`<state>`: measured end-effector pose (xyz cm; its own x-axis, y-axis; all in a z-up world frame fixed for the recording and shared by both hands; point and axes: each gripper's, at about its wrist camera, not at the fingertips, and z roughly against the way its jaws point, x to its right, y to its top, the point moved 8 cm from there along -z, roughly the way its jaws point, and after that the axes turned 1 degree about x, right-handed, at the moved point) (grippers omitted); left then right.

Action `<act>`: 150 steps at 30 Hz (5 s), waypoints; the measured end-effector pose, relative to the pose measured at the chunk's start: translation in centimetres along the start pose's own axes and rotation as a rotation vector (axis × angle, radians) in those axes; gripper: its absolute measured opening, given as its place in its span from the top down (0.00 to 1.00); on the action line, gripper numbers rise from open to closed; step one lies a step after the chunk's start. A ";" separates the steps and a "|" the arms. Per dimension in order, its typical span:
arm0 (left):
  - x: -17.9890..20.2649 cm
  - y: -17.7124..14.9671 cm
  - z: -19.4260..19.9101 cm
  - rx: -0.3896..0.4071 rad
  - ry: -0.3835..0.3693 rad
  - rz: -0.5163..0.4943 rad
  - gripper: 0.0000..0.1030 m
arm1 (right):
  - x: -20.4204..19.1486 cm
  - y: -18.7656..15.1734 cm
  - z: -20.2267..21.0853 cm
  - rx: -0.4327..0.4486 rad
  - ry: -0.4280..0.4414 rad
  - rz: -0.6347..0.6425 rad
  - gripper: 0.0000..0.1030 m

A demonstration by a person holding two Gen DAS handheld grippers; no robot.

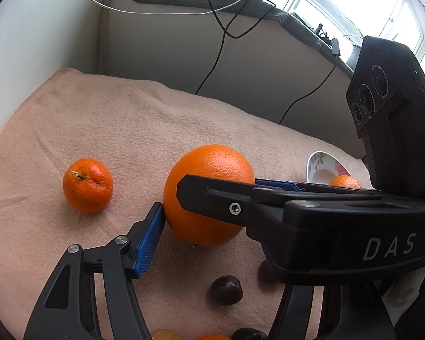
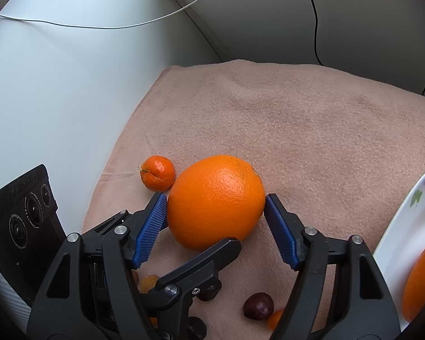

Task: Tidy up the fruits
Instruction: 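Carry the second orange to the plate and release it beside the first, then withdraw the right tool from the plate toward the small fruits, then grasp the dark cherry with the right tool and lift it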

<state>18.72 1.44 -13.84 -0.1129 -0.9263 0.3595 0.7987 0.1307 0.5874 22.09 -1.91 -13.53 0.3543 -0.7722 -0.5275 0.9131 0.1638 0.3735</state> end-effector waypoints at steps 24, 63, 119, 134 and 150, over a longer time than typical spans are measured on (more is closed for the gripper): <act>9.0 1.6 -0.1 0.041 -0.089 -0.099 0.38 | 5.1 0.4 10.1 0.119 -0.066 -0.017 0.28; 12.1 -2.5 1.7 -0.009 -0.144 -0.189 0.45 | 8.5 -0.6 15.1 0.181 -0.205 0.020 0.29; -4.8 -11.4 13.7 0.132 0.149 0.021 0.43 | -1.7 -12.9 10.3 0.162 -0.142 0.279 0.22; -6.1 -11.3 11.9 0.097 0.126 0.049 0.59 | -2.7 -13.8 5.9 0.048 -0.144 0.363 0.52; -6.5 -10.6 10.3 0.076 0.148 0.032 0.66 | -3.7 -13.2 4.3 0.033 -0.171 0.420 0.57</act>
<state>4.91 9.76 -14.89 0.0044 -0.9625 0.2712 0.7525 0.1818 0.6330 7.88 -3.82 -13.21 0.6516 -0.7336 -0.1929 0.6894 0.4668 0.5539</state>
